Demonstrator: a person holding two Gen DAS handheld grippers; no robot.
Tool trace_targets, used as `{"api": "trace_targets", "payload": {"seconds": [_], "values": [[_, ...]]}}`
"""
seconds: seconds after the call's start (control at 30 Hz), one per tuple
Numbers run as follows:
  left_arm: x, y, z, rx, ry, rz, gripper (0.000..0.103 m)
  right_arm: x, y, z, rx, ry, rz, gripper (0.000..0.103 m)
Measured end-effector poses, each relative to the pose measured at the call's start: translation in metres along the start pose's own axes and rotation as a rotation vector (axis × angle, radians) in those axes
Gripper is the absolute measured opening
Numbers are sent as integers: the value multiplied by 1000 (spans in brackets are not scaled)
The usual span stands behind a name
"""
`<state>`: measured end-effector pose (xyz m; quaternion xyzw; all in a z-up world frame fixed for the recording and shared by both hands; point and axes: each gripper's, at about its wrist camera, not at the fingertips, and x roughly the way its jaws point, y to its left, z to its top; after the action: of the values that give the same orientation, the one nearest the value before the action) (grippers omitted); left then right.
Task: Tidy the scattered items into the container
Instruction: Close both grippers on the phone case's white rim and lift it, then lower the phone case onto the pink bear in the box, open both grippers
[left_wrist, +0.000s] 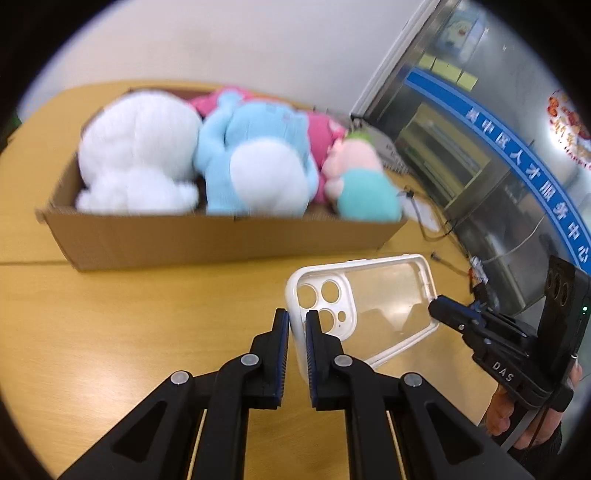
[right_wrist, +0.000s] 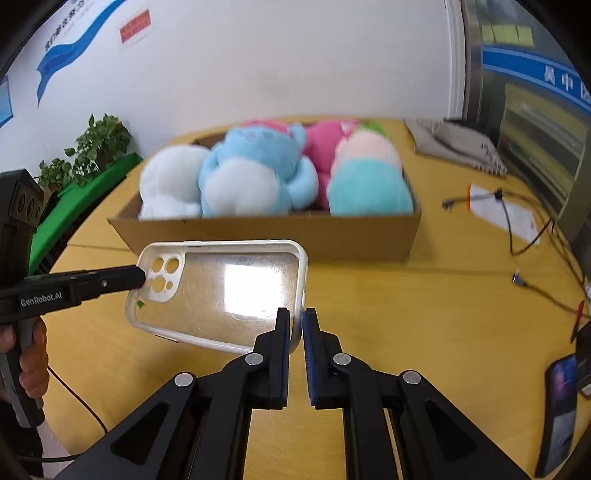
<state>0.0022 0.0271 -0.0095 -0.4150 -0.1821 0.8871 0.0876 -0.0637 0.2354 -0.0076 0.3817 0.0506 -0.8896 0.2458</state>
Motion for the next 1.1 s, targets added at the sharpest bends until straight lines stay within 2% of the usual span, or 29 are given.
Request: {"api": "trace_targets", "payload": {"seconds": [0.27,0.6,0.77,0.9,1.1], "values": [[-41,-12,34,51,-120,0,8,-41,21,43,-53,-149,-13,8],[-62,-17,93,102,-232,20,8,-45,35,88,-85,-226,9,8],[-48,-3,134,122,-247,4,8,-31,32,120,-90,-252,-3,8],[-24,13,181,153,-252,12,8,-8,24,152,-96,-267,-27,8],[37,27,249,157,-209,34,8,55,-3,214,-43,-250,-37,8]]}}
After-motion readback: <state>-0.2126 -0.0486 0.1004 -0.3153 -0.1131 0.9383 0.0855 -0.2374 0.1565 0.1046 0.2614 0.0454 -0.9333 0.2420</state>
